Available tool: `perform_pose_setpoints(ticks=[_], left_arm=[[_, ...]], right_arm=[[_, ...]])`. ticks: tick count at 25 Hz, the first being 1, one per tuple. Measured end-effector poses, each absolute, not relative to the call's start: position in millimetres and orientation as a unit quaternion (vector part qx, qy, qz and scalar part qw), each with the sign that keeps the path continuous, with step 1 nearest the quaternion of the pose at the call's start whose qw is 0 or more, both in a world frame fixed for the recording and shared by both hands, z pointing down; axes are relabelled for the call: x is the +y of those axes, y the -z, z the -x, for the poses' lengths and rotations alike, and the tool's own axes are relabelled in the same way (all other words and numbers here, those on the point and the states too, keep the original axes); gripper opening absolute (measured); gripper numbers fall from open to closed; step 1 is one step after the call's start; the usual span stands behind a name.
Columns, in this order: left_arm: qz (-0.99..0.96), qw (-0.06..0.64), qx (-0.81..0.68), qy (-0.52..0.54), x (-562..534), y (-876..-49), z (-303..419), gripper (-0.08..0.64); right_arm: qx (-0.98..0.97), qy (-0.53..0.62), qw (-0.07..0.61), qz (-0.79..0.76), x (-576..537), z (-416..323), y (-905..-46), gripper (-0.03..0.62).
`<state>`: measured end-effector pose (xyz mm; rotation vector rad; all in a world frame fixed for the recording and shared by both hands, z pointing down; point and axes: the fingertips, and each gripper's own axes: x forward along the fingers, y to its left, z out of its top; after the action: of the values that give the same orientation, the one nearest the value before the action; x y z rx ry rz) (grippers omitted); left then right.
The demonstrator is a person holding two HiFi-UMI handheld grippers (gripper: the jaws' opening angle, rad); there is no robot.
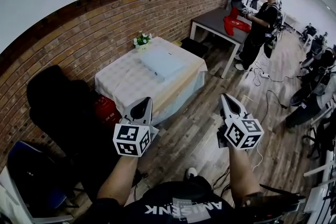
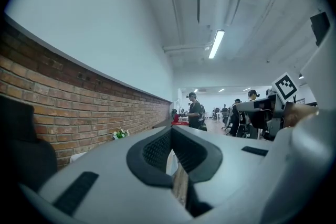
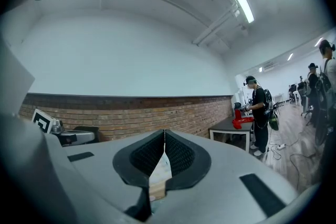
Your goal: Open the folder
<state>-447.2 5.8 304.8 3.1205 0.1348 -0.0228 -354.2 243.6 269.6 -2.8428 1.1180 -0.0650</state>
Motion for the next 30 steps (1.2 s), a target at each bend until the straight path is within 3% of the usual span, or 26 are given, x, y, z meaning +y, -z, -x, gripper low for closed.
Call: perform_pose_setpoints(ticks=[11,30], left_arm=[[-1.000,-0.007,0.011,0.009,-8.2,-299.7,394.5,0.012],[-1.000,0.001,-0.018,-0.018,18.9,-312.5,216.3,0.012]], right_arm=[[0.393,0.005,0.049,0.918,223.8,287.5,-257.0,0.041],[0.430,0.009,0.056,0.901,240.1,102.9,-264.7,0.041]])
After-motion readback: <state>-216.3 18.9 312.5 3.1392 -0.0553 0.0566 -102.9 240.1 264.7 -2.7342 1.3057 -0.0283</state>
